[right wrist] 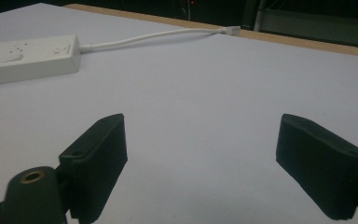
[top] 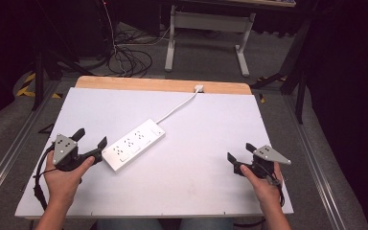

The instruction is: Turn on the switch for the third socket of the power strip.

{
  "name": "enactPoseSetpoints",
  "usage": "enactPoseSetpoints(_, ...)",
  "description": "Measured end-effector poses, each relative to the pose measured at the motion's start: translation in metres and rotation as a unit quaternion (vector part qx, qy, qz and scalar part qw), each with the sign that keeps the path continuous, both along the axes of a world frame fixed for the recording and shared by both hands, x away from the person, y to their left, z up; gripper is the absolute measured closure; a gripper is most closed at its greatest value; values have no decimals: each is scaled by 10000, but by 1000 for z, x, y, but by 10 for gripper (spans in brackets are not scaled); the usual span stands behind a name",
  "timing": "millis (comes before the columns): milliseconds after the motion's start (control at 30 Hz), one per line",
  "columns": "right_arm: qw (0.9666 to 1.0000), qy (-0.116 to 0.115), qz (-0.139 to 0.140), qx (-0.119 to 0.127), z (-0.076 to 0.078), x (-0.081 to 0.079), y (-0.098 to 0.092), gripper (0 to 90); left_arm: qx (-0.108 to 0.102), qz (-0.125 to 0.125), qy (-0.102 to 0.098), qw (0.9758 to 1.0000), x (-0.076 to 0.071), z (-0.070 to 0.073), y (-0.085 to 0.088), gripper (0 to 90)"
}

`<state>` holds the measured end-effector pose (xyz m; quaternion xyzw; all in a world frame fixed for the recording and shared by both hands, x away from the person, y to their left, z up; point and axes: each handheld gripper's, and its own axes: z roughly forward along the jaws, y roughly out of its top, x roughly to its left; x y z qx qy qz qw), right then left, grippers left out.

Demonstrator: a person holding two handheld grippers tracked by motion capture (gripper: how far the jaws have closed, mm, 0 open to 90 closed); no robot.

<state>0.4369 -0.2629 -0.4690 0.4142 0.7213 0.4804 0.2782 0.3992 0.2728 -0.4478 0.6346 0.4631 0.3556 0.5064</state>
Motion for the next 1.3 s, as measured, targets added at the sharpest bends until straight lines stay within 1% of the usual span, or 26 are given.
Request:
enactPoseSetpoints(133,10000,8,-17,33,0,-1,0,167,-8,18,-3,10000,0,0,-1,147)
enactPoseSetpoints(333,10000,-8,-8,9,1,1,2,167,32,28,8,10000,-4,0,3,131)
enactPoseSetpoints(433,10000,-23,47,-17,2,2,6,167,-46,103,-36,9999,-8,1,6,113)
enactPoseSetpoints(500,9999,-32,95,-28,2,3,8,167,-50,111,-23,9999,-8,1,8,108)
enactPoseSetpoints(567,9999,-37,109,-29,2,3,8,167,-116,134,-21,9998,-8,1,8,102)
enactPoseSetpoints(633,10000,-37,88,-3,3,3,8,167,-88,101,-2,9999,-8,1,8,90)
enactPoseSetpoints(733,10000,-55,56,10,3,1,5,167,-106,81,-22,9999,-8,1,5,64)
enactPoseSetpoints(933,10000,-77,11,24,4,-2,2,167,-62,51,-13,10000,-7,1,3,42)
enactPoseSetpoints(1033,10000,-72,11,22,4,-2,2,167,-103,52,-21,9999,-6,1,3,8)
enactPoseSetpoints(1300,10000,-69,8,40,4,-3,2,167,-18,-13,-29,10000,-6,1,1,10)
